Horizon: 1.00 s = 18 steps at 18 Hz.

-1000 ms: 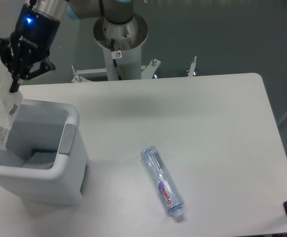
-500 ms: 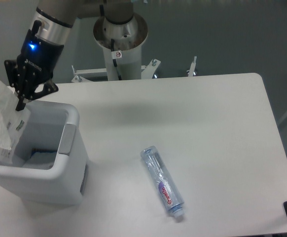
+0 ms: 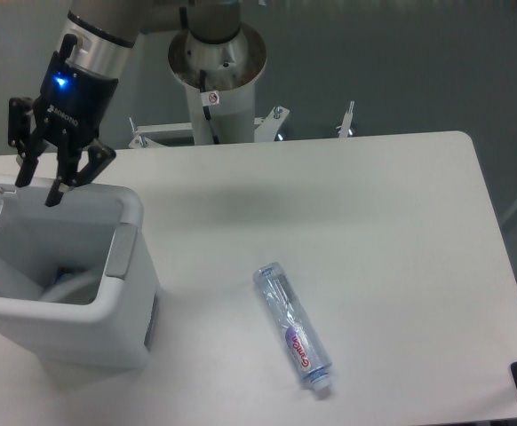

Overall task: Place the trash in the trash can
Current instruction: 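Open the gripper to drop the wrapper into the bin, then move the open gripper down to the clear plastic bottle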

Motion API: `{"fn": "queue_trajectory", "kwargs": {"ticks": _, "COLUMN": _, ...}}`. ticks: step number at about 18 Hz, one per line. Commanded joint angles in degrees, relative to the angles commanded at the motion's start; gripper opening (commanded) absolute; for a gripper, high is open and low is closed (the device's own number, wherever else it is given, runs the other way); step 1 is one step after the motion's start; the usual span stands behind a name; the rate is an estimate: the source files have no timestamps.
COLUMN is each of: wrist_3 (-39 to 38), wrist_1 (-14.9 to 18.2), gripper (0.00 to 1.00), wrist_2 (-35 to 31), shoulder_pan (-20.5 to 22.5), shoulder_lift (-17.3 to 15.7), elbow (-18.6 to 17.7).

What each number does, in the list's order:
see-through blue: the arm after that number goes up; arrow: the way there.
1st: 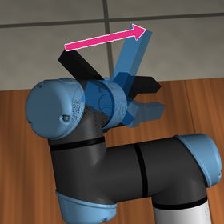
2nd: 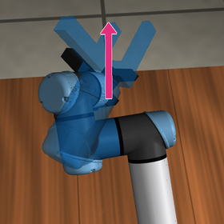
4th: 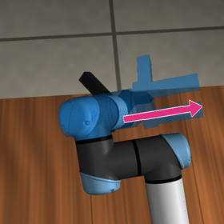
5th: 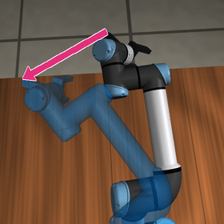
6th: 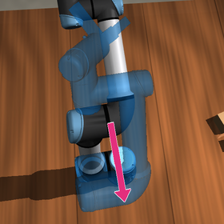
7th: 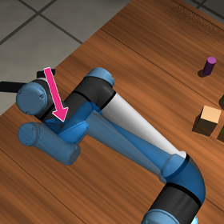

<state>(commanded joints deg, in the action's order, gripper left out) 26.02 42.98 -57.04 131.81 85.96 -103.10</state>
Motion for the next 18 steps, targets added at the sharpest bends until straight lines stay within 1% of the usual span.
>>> {"fn": "queue_trajectory", "kwargs": {"ticks": 3, "wrist_3": -3.77, "wrist_1": 0.00, "gripper": 1.00, "wrist_2": -0.35, "shoulder_pan": 7.82, "shoulder_lift": 0.70, "elbow": 1.40}}
{"fn": "queue_trajectory", "kwargs": {"ticks": 6, "wrist_3": -6.76, "wrist_1": 0.00, "gripper": 1.00, "wrist_2": -0.26, "shoulder_pan": 14.24, "shoulder_lift": 1.84, "elbow": 1.67}}
{"fn": "queue_trajectory", "kwargs": {"ticks": 7, "wrist_3": -7.20, "wrist_1": -0.09, "gripper": 1.00, "wrist_2": -0.17, "shoulder_pan": 15.74, "shoulder_lift": 2.46, "elbow": 1.93}}
{"fn": "queue_trajectory", "kwargs": {"ticks": 9, "wrist_3": -7.73, "wrist_1": -0.09, "gripper": 1.00, "wrist_2": -0.17, "shoulder_pan": 19.52, "shoulder_lift": 5.17, "elbow": 4.21}}
{"fn": "queue_trajectory", "kwargs": {"ticks": 10, "wrist_3": -8.87, "wrist_1": -0.09, "gripper": 1.00, "wrist_2": -0.26, "shoulder_pan": 21.28, "shoulder_lift": 7.10, "elbow": 5.61}}
{"fn": "queue_trajectory", "kwargs": {"ticks": 12, "wrist_3": -10.37, "wrist_1": 0.00, "gripper": 1.00, "wrist_2": -0.61, "shoulder_pan": 22.09, "shoulder_lift": 10.36, "elbow": 7.55}}
{"fn": "queue_trajectory", "kwargs": {"ticks": 14, "wrist_3": -10.46, "wrist_1": 0.00, "gripper": 1.00, "wrist_2": -4.02, "shoulder_pan": 22.09, "shoulder_lift": 13.17, "elbow": 8.70}}
{"fn": "queue_trajectory", "kwargs": {"ticks": 18, "wrist_3": -10.90, "wrist_1": 0.00, "gripper": 1.00, "wrist_2": -10.71, "shoulder_pan": 21.91, "shoulder_lift": 18.62, "elbow": 9.32}}
